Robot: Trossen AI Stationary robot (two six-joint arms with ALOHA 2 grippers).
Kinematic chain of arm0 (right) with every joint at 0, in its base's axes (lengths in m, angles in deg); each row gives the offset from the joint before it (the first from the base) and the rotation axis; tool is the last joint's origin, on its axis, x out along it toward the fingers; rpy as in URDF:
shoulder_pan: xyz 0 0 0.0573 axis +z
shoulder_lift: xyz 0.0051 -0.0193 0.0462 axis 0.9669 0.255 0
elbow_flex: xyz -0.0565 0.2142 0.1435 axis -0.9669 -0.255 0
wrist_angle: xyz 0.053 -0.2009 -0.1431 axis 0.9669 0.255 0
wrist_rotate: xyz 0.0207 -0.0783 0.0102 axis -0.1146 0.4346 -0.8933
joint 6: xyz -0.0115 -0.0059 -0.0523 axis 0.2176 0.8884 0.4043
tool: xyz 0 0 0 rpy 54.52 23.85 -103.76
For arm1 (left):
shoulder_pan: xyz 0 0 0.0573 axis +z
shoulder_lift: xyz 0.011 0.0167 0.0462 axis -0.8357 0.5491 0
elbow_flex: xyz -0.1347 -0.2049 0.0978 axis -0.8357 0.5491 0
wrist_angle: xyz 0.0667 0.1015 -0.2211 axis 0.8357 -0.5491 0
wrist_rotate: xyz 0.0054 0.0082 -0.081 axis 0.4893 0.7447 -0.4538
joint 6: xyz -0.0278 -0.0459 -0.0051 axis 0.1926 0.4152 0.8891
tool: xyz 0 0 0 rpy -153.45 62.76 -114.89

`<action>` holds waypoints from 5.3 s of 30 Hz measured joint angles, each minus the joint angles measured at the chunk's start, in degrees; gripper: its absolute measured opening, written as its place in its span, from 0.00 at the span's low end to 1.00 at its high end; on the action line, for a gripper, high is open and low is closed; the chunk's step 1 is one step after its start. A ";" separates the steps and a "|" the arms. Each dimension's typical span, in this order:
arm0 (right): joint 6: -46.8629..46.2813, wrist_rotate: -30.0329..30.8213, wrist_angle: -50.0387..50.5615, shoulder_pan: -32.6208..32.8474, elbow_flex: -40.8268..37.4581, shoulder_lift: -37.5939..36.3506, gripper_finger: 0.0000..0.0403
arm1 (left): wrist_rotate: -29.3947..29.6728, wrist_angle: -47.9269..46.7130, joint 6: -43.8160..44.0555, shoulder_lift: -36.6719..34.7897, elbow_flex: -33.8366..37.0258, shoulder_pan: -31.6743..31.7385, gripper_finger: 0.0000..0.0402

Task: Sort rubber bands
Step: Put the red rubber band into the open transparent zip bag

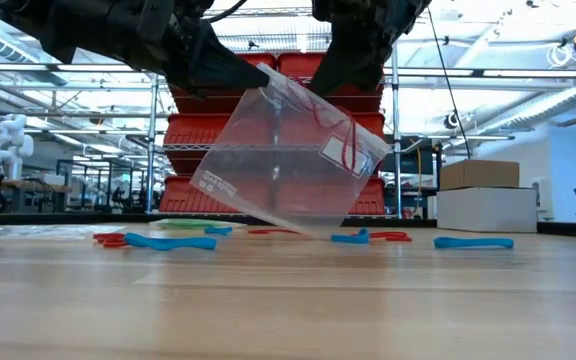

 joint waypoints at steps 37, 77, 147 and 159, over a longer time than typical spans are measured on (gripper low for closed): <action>-27.85 11.89 -17.78 13.83 -25.64 -8.17 0.49 | 4.90 0.17 -0.15 -2.47 0.00 0.00 0.00; -29.20 11.90 -25.99 13.87 -25.68 -9.42 0.01 | 8.56 -2.47 -1.18 -2.47 0.00 0.00 0.00; -13.05 31.39 -38.44 15.78 -25.09 -5.25 0.00 | 9.29 -5.11 -1.18 -4.28 0.00 0.00 0.00; 0.40 31.67 -31.55 10.95 -14.45 -5.30 0.00 | 9.18 -6.31 -1.09 -4.28 0.00 0.00 0.00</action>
